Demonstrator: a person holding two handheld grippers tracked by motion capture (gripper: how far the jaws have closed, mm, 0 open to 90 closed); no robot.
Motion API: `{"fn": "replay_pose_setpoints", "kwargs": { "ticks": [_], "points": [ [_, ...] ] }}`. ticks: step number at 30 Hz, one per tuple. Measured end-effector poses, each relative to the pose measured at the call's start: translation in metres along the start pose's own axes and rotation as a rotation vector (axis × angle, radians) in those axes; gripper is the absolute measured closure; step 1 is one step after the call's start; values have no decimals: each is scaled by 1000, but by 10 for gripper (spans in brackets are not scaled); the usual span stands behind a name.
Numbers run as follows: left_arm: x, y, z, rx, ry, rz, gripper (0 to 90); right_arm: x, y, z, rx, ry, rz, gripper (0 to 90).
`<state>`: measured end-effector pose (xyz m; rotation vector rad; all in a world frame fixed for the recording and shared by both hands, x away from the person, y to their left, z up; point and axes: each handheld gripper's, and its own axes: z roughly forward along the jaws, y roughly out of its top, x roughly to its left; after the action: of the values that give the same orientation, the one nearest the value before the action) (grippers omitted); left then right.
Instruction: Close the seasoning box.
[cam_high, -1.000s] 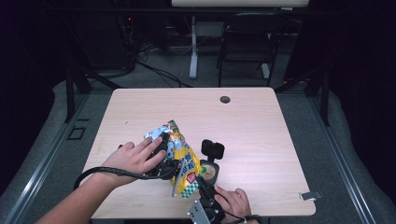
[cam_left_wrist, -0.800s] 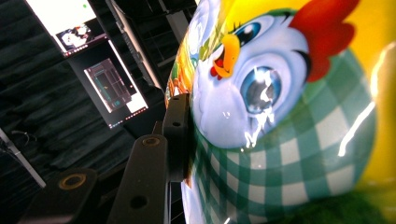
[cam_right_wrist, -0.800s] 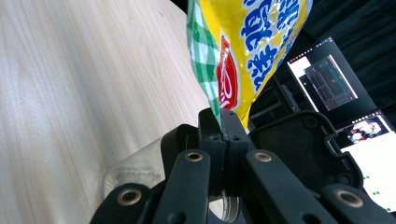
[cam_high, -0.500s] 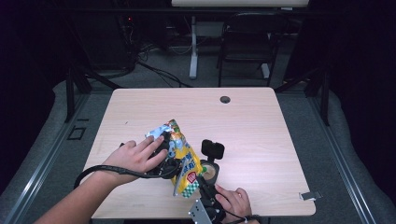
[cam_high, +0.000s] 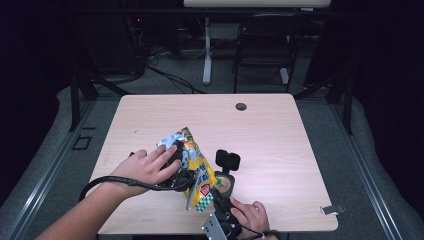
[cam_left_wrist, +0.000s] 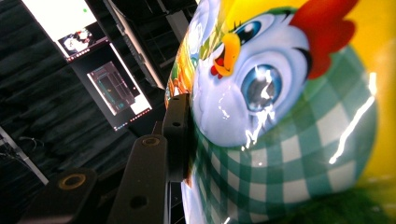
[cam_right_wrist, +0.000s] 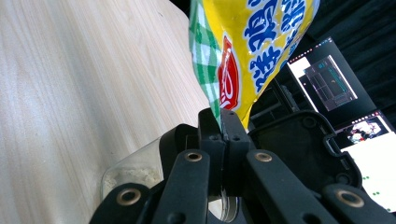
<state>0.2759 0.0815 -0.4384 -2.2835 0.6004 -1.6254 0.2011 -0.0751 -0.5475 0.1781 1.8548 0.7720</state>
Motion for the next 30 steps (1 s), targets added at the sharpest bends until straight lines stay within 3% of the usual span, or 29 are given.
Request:
{"fn": "replay_pose_setpoints", "kwargs": {
  "ticks": [21,25,30],
  "points": [
    [-1,1,-1,5,-18,13,685,3,0,2,-12,8,5,895],
    [0,2,-1,7,3,23,685,3,0,2,-11,8,7,895],
    [0,2,-1,7,0,22,685,3,0,2,-8,7,5,895]
  ]
}}
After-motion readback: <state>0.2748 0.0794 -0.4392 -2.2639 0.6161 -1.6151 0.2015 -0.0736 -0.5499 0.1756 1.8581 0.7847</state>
